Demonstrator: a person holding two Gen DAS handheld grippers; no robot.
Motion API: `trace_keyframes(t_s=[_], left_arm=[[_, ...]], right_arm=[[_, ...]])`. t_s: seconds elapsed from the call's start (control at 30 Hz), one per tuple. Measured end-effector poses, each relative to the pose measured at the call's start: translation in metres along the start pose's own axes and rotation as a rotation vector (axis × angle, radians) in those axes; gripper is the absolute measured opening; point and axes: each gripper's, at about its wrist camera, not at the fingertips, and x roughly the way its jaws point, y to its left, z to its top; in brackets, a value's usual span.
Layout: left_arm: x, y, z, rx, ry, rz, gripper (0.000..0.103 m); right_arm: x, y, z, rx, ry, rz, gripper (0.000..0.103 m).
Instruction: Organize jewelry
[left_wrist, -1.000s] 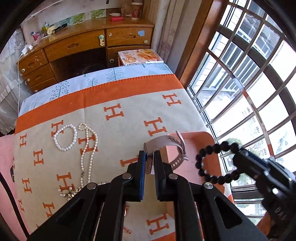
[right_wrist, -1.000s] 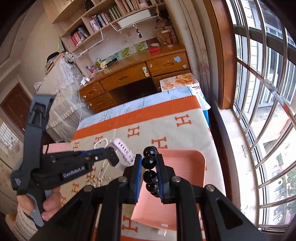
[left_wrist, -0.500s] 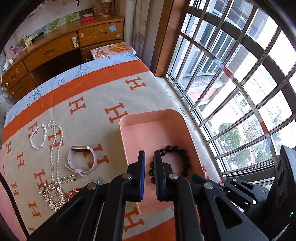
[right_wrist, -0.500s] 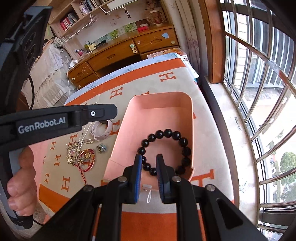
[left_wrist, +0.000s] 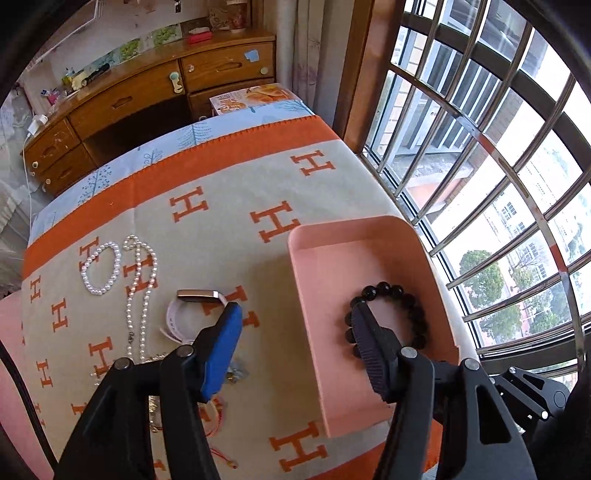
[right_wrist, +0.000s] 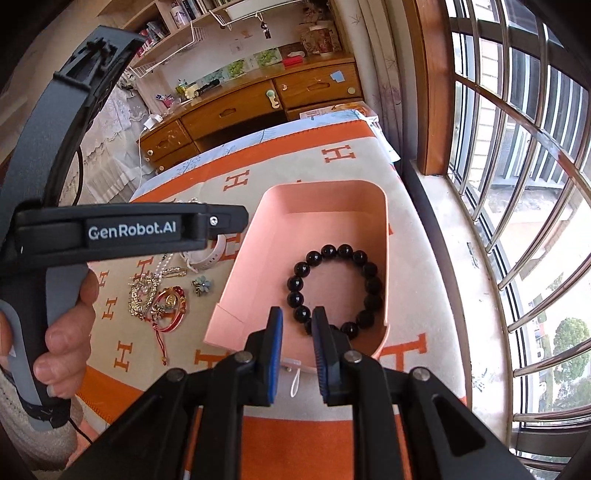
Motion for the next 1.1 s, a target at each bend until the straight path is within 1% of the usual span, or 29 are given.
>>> trace_keyframes(t_s=[0.13,0.23,0.33,0.5,0.57,0.63,0.7,0.8,0.9,0.97,1.03,1.07,1.1], left_arm=[[-0.002,0.029,0.003,0.009,0.008,0.063,0.06],[0.004,0.052,0.002,0.017,0.043,0.084,0.06],[0.009,0.073,-0.005,0.025,0.066,0.124,0.06],[0.018,0.092,-0.022,0.062,0.107,0.122,0.06],[0.027,0.102,-0.028,0.015,0.156,0.1,0.06],[0.039,0.113,-0.031,-0.069,0.207,0.079,0.06],[0.049,0.124,-0.031,-0.156,0.237,0.044,0.058],[0.058,0.132,-0.028,-0.256,0.25,-0.011,0.058],[0.059,0.134,-0.026,-0.313,0.239,-0.048,0.057],[0.06,0.134,-0.025,-0.332,0.238,-0.052,0.053],[0.063,0.134,-0.025,-0.351,0.258,-0.054,0.038],[0.066,0.134,-0.026,-0.365,0.273,-0.056,0.035],[0.072,0.133,-0.025,-0.379,0.287,-0.061,0.03]], right_arm=[[0.005,0.003,0.002,-0.007,0.006,0.018,0.016],[0.008,0.006,0.004,-0.01,0.011,0.024,0.016],[0.009,0.008,0.005,-0.014,0.013,0.029,0.016],[0.013,0.01,0.007,-0.019,0.02,0.03,0.016],[0.015,0.01,0.009,-0.019,0.022,0.031,0.016],[0.018,0.011,0.009,-0.019,0.023,0.033,0.016],[0.02,0.012,0.01,-0.018,0.026,0.036,0.016],[0.023,0.015,0.01,-0.023,0.031,0.038,0.016],[0.026,0.017,0.008,-0.032,0.038,0.032,0.016],[0.026,0.017,0.008,-0.031,0.04,0.025,0.016],[0.027,0.017,0.008,-0.028,0.04,0.022,0.016],[0.028,0.016,0.008,-0.027,0.04,0.021,0.016],[0.028,0.016,0.008,-0.025,0.041,0.021,0.016]])
